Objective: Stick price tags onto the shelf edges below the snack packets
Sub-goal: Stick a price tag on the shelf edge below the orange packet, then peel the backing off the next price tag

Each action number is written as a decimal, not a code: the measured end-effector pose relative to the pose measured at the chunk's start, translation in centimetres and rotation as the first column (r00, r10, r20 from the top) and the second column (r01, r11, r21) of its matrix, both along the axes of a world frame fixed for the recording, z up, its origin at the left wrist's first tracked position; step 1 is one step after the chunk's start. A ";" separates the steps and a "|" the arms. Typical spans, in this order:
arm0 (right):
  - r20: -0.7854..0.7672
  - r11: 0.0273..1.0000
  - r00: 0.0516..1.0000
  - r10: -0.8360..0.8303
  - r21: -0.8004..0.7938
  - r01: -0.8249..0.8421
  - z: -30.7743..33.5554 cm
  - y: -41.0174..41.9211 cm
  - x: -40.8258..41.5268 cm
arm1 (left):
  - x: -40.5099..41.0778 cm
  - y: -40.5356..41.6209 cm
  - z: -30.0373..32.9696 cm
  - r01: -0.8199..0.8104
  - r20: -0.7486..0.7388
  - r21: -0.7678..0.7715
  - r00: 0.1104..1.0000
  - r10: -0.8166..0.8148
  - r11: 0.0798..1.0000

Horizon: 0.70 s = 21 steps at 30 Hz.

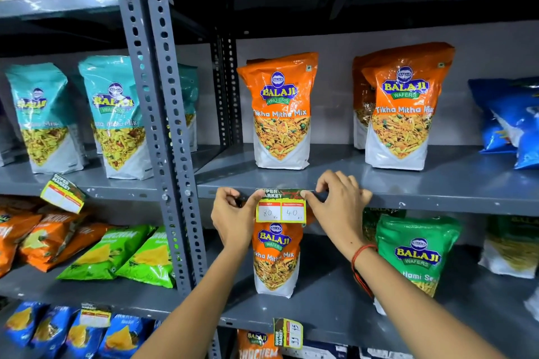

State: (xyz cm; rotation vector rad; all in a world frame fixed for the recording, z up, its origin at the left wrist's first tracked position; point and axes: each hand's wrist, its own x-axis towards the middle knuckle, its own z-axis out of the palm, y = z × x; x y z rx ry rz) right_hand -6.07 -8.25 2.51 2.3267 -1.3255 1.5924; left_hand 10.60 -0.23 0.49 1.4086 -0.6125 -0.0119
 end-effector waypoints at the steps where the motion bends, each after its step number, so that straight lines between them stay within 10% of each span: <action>1: 0.011 1.000 1.000 -0.005 0.004 0.005 -0.1 0.0 -0.4 | -0.3 0.0 0.0 -0.005 0.017 -0.006 1.000 0.005 1.000; 9: 0.212 0.999 0.977 -0.001 -0.039 0.010 -0.1 -0.8 -7.0 | -7.0 -2.8 3.0 0.077 0.570 -0.039 0.821 -0.041 0.996; 21: 0.444 0.991 0.887 -0.127 0.011 0.136 -1.3 -5.1 -27.6 | -29.0 -14.3 8.3 0.550 0.765 0.126 0.476 -0.434 0.825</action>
